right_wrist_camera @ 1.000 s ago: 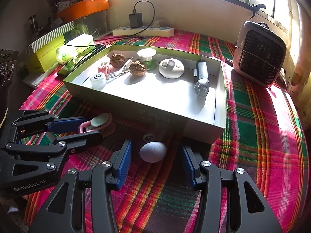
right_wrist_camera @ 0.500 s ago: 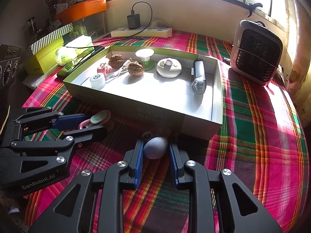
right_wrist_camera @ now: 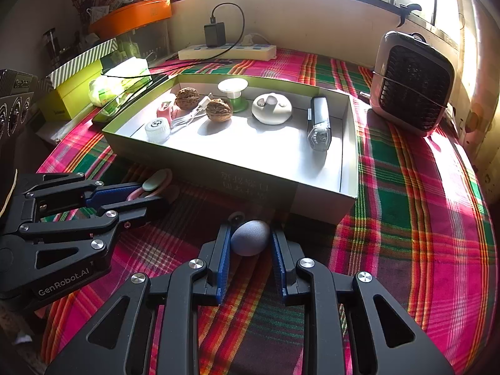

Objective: Organize objects
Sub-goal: 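Grasp the white egg-shaped object with the right gripper, then carry the pink holder with the left gripper while the right carries the white egg over the box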

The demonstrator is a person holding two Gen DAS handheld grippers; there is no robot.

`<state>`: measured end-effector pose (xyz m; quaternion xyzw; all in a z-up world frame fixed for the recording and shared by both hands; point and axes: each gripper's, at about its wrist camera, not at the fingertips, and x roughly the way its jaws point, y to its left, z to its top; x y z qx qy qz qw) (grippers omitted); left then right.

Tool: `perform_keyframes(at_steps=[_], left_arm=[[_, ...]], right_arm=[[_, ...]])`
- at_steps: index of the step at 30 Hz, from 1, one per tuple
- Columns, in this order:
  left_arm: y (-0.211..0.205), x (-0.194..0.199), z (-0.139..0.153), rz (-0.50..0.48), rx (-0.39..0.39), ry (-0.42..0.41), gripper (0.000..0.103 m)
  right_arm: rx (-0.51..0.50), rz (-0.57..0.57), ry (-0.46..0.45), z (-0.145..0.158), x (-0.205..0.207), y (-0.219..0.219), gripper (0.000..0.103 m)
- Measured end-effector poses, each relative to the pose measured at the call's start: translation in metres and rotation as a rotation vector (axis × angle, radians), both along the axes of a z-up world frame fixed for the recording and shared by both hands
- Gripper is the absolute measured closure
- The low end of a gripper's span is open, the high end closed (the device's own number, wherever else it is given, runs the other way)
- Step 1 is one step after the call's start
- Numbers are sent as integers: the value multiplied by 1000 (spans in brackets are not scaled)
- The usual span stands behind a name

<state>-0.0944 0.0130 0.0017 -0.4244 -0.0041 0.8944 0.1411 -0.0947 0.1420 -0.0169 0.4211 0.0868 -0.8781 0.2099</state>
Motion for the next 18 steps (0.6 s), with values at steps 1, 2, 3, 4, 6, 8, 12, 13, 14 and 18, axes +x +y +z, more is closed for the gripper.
perform_keyframes(at_steps=[1, 2, 3, 4, 6, 8, 12, 13, 14, 18], left_arm=[[0, 0, 0, 0, -1, 0, 87], [0, 0, 0, 0, 1, 0, 87], [0, 0, 0, 0, 1, 0, 87], [0, 0, 0, 2, 2, 0, 87], [0, 0, 0, 2, -1, 0, 87], [0, 0, 0, 3, -3, 1, 87], [1, 0, 0, 4, 0, -1, 87], [1, 1, 0, 3, 0, -2, 87], [1, 1, 0, 4, -1, -1, 87], [1, 2, 2, 6, 1, 0, 87]], right_arm=[[0, 0, 0, 0, 0, 0, 78], [0, -1, 0, 0, 0, 0, 78], [-1, -1, 0, 0, 0, 0, 78], [-2, -2, 0, 0, 0, 0, 78], [-6, -2, -2, 0, 1, 0, 78], [-9, -4, -3, 0, 1, 0, 78], [-15, -5, -4, 0, 1, 1, 78], [-18, -6, -4, 0, 2, 2, 78], [-20, -7, -3, 1, 2, 2, 78], [-24, -5, -2, 1, 3, 2, 78]])
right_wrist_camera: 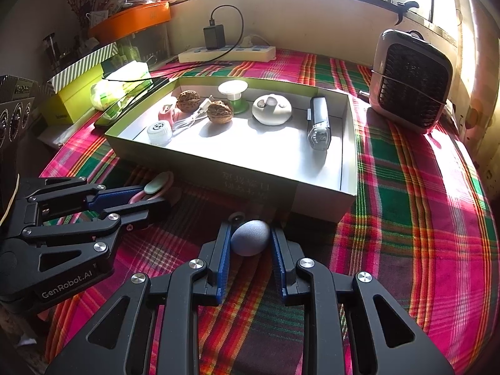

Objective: Organize objects
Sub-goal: 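Carry the pink holder with the left gripper while the right carries the white egg over the box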

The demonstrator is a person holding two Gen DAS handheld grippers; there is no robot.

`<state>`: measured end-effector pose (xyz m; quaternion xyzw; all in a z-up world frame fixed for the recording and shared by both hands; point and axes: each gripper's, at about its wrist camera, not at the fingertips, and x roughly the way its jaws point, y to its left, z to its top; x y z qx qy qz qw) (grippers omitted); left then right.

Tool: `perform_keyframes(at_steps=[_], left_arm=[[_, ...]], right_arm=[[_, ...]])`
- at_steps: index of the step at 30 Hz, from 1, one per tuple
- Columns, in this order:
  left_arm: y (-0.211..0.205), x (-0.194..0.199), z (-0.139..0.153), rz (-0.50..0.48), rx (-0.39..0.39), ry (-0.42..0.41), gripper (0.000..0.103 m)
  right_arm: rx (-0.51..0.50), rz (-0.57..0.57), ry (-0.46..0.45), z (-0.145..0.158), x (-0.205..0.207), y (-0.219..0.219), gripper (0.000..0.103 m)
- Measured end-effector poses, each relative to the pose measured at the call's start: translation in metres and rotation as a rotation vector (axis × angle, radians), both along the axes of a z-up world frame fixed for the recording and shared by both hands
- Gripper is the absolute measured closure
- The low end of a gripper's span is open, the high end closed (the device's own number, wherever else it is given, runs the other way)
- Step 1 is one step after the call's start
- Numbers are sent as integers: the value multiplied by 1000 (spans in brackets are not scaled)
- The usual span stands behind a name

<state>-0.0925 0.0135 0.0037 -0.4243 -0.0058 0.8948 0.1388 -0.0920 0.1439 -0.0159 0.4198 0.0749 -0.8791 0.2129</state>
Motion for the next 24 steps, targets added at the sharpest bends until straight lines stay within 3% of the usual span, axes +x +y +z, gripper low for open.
perform_keyframes(at_steps=[24], left_arm=[[1, 6, 5, 0, 0, 16, 87]], right_arm=[[-25, -10, 11, 5, 8, 1, 78]])
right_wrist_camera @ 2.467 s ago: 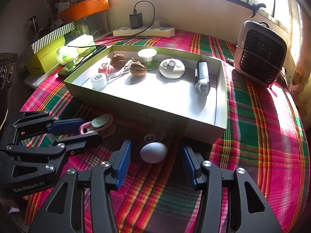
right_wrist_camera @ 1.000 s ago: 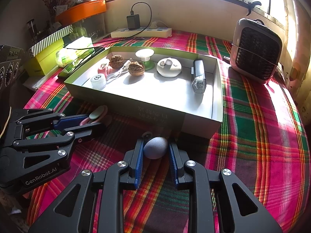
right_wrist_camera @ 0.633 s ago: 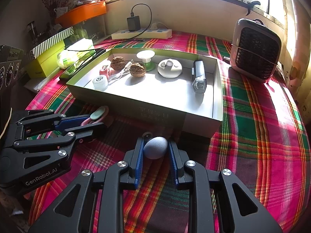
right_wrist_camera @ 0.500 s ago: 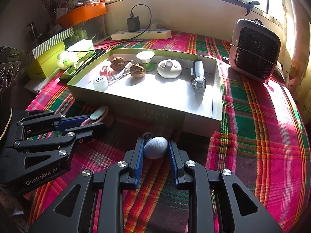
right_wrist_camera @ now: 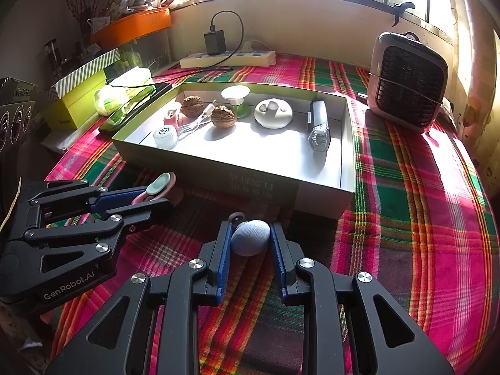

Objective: Organize objects
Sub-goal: 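Carry the pink holder with the left gripper while the right carries the white egg over the box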

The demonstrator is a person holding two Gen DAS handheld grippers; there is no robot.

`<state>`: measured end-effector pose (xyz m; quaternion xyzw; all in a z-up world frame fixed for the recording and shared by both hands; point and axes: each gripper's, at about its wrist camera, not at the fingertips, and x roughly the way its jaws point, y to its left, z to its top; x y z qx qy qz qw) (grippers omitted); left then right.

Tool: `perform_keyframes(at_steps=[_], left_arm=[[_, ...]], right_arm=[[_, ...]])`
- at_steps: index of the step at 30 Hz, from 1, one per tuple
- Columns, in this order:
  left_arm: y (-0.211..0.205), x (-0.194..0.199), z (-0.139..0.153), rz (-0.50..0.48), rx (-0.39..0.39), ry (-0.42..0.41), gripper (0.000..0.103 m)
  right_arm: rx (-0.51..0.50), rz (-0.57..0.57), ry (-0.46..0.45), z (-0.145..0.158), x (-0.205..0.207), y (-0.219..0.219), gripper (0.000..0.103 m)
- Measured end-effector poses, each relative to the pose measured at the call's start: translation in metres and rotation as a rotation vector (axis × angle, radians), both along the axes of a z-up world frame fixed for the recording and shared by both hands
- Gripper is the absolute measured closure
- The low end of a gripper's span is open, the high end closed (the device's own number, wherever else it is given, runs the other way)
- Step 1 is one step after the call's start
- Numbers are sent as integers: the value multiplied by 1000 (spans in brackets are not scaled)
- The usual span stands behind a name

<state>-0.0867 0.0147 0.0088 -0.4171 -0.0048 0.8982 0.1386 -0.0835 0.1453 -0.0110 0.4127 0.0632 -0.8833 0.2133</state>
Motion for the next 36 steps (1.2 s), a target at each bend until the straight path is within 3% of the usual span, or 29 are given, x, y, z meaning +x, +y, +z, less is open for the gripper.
perform_keyframes(at_steps=[15, 36], left_arm=[[-3, 9, 18, 10, 7, 49, 87], [-8, -12, 31, 32, 6, 84, 87]], right_arm=[[-31, -17, 44, 17, 7, 1, 78], [-46, -29, 76, 30, -11, -1, 78]])
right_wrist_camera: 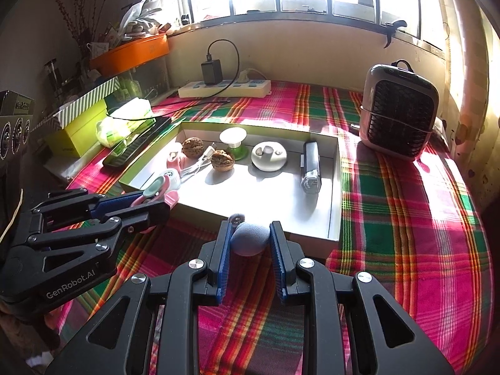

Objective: Organize objects
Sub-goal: 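Carry the pink holder with the left gripper while the right carries the white egg over the box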

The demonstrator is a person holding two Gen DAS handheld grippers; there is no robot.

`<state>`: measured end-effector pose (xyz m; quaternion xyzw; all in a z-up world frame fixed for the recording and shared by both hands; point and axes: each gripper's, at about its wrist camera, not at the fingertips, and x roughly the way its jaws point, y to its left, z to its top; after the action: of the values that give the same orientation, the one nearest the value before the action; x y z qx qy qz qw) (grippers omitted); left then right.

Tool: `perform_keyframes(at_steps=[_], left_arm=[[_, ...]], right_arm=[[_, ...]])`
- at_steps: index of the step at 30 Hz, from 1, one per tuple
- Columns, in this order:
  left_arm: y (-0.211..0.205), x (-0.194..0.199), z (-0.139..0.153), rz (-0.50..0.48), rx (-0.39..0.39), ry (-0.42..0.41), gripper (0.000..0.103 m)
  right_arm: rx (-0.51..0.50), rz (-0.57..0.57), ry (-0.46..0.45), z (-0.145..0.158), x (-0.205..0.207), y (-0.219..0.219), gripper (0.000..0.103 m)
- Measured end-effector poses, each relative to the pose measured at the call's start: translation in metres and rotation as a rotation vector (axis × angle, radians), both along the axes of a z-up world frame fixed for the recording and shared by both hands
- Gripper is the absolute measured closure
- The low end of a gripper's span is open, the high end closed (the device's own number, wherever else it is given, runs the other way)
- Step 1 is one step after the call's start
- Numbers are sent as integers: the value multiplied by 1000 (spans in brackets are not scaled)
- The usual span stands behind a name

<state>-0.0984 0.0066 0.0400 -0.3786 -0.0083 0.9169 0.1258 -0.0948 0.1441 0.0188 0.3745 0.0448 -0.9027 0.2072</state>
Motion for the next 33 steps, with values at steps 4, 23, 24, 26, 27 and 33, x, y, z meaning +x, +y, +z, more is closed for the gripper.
perform_keyframes(at_steps=[4, 23, 24, 26, 27, 33], left_arm=[[-1, -6, 0, 2, 1, 0, 87], [-9, -36, -4, 29, -4, -10, 87], [-9, -37, -4, 31, -4, -10, 87], [-10, -39, -4, 31, -3, -8, 87], [-10, -41, -5, 33, -2, -9, 87], [-10, -49, -8, 37, -6, -15, 87]], right_arm=[[1, 0, -1, 0, -4, -1, 78], [16, 4, -10, -2, -37, -6, 78], [16, 4, -11, -2, -39, -6, 78], [18, 5, -11, -3, -41, -7, 78], [20, 5, -12, -3, -43, -7, 78], [29, 8, -12, -5, -55, -11, 78]])
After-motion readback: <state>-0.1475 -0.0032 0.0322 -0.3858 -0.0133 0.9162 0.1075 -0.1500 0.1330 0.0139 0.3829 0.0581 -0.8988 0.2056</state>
